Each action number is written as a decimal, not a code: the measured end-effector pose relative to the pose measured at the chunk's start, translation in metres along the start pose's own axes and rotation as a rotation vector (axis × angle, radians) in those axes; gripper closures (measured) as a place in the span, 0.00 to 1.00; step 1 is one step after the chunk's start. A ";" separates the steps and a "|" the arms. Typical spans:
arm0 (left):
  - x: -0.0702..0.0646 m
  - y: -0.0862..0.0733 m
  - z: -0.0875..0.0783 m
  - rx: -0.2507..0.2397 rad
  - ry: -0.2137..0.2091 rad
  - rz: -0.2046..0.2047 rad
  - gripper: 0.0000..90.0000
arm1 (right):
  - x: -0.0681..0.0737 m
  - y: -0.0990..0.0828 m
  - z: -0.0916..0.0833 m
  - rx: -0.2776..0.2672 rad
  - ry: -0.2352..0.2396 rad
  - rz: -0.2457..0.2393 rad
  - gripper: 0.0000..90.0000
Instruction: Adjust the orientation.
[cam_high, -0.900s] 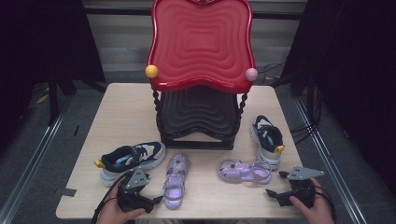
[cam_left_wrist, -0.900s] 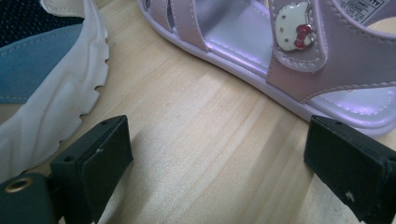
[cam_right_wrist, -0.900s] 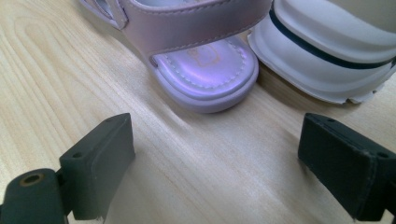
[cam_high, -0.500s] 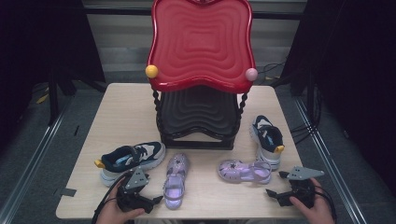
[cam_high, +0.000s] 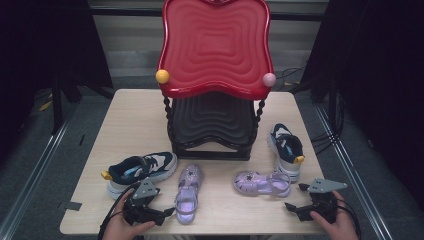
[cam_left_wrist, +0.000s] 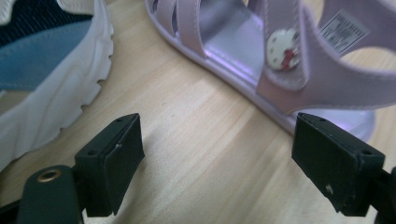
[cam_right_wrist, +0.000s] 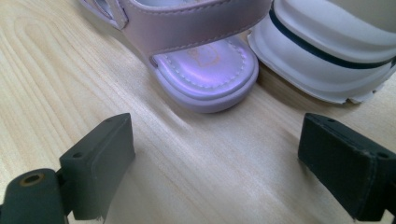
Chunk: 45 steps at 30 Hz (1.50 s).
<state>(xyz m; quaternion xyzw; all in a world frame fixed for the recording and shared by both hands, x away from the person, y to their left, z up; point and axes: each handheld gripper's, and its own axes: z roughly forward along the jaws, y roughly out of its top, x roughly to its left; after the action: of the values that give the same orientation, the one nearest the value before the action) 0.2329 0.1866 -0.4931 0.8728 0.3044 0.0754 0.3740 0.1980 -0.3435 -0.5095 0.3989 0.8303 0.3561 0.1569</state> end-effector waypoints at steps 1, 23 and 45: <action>-0.001 0.002 -0.001 -0.002 0.002 -0.001 0.18 | 0.000 0.000 0.000 -0.001 0.000 0.000 0.11; -0.011 0.040 -0.019 -0.082 0.007 -0.116 0.24 | 0.001 -0.001 0.000 -0.002 -0.005 0.005 0.11; -0.017 0.047 0.003 -0.063 0.075 -0.098 0.38 | 0.002 -0.001 -0.001 0.000 -0.012 0.010 0.11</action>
<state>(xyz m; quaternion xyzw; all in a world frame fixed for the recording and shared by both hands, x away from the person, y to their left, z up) 0.2425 0.1495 -0.4603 0.8412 0.3581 0.0989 0.3930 0.1962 -0.3429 -0.5095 0.4050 0.8275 0.3545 0.1600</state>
